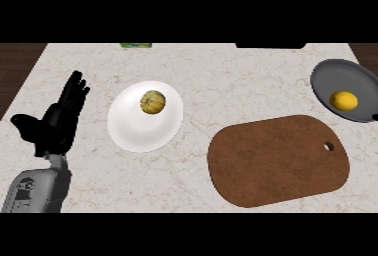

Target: Pick the lemon from the cutting board and place it in the pan

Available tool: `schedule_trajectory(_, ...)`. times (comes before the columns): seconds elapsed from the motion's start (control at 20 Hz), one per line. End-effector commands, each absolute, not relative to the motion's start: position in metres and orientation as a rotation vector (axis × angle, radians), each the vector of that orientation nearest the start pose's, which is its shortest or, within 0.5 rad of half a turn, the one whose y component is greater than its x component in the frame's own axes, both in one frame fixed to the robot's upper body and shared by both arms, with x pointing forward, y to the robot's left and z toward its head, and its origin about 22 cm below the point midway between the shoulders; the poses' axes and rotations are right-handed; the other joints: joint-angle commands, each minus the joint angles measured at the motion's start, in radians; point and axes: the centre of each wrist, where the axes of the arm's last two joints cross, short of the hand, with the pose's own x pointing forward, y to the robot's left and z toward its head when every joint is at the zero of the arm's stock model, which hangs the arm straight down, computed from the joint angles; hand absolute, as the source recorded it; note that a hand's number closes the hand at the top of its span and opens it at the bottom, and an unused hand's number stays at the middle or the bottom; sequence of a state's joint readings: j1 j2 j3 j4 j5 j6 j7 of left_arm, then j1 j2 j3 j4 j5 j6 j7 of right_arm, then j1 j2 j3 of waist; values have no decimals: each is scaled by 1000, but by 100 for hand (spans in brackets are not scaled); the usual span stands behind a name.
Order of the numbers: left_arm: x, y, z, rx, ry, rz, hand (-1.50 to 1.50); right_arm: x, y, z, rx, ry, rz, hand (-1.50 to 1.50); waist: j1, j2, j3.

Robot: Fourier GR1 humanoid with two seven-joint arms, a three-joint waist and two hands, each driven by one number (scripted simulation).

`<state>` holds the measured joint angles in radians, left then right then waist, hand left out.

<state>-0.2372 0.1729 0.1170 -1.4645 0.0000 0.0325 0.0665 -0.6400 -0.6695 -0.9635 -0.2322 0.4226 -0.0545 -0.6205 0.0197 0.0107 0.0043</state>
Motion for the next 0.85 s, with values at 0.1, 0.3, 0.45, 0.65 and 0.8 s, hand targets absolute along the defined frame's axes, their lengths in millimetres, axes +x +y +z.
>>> schedule_trajectory(0.1,296,282,63,210,-1622,-40,0,247,-531,-1,-686,-1661,-263,-150,-26,-15,-4)
schedule_trajectory(0.3,269,279,41,226,-1613,-21,0,220,-537,-11,-717,-1656,-242,-150,-31,-20,-6)
schedule_trajectory(0.45,285,292,48,225,-1610,-38,0,212,-541,-1,-694,-1655,-189,-150,-47,-22,-9)
schedule_trajectory(0.65,293,289,53,218,-1600,-24,0,212,-524,4,-658,-1632,-175,-150,-45,-21,-8)
schedule_trajectory(0.8,281,270,59,233,-1616,-32,0,197,-513,7,-718,-1590,-175,-150,-37,-20,-7)
